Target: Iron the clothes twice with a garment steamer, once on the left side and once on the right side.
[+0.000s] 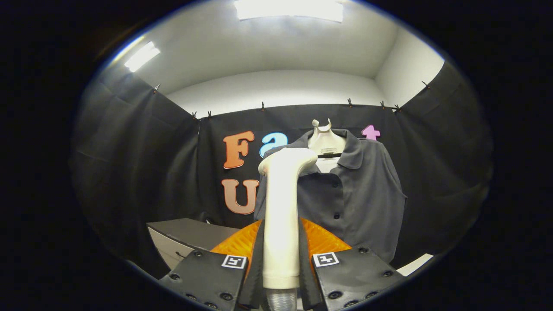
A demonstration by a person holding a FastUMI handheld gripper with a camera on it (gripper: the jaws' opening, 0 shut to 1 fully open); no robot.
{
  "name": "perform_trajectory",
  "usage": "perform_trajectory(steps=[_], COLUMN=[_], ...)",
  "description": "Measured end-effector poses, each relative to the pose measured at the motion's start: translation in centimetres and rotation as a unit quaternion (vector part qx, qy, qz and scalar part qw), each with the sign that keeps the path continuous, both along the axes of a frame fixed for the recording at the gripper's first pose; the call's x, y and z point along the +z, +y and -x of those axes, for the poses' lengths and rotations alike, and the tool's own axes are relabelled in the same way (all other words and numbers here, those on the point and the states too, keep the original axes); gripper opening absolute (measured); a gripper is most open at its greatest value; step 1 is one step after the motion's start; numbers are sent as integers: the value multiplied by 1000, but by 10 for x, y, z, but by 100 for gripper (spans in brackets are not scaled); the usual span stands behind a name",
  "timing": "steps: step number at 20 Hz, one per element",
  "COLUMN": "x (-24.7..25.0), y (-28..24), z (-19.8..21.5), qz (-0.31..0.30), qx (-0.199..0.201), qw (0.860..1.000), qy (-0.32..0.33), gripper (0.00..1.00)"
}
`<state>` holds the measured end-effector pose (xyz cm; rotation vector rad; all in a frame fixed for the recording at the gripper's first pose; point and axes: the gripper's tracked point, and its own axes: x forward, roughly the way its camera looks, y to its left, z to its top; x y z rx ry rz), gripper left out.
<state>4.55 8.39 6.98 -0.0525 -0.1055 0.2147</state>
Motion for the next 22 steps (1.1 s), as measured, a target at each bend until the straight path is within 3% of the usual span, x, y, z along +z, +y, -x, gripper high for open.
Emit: perform_trajectory(steps=[5,9,22], x=[-28,-48,-62], y=[-14,-9,-12], z=[-14,-26,-74], qz=[11,-8,-27], qx=[-22,-8,-16], qw=[1000,1000,998], qy=[7,29,48], gripper=[42,42,42])
